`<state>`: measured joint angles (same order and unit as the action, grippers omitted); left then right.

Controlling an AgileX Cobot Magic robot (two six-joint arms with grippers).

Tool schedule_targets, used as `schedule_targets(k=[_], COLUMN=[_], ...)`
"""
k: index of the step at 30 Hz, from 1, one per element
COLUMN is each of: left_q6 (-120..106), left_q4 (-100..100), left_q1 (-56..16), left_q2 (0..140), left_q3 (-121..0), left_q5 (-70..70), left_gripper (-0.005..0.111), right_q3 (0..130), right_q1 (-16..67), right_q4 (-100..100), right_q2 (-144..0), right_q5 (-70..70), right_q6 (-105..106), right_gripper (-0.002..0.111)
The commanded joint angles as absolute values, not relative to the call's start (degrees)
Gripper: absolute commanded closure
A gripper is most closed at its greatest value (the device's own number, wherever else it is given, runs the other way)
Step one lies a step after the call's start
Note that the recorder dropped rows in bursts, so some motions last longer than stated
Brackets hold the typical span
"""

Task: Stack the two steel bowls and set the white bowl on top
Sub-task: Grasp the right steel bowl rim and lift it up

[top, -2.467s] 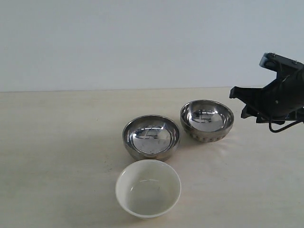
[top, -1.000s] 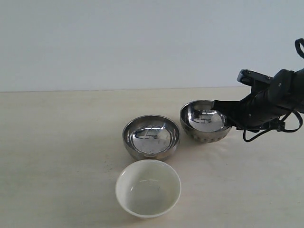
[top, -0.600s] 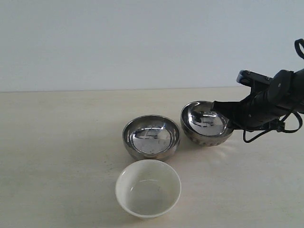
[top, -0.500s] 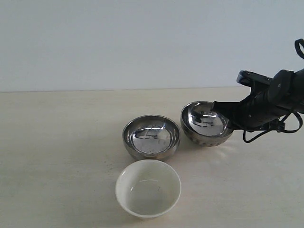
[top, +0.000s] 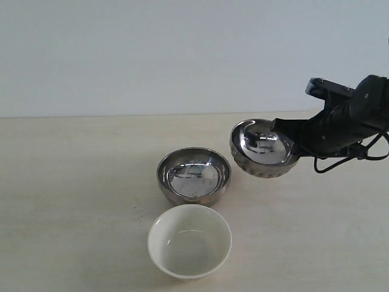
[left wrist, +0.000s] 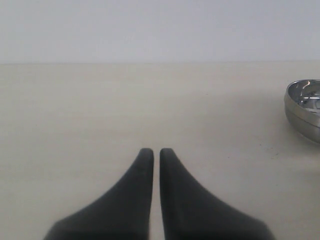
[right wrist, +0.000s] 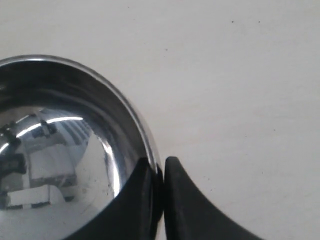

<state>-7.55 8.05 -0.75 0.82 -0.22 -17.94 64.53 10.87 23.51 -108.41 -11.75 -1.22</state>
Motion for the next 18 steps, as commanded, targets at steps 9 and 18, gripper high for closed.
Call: schedule_targets(k=[9,18], left_q6=[-7.0,-7.0], left_q4=[8.5,8.5], left_q1=[-0.6,-0.6], left_q2=[0.4,0.4], left_q3=[0.0,0.0], left_q5=[-17.8,-17.8], left_gripper=[0.103,0.103], right_q3=[64.9,65.2], right_q1=[10.9,10.9], right_q4=[23.5,23.4], right_q2=[-97.3,-93.0], right_q5=[-19.8,-24.8], right_q6=[-0.9,0.5], right_gripper=[0.108,0.108])
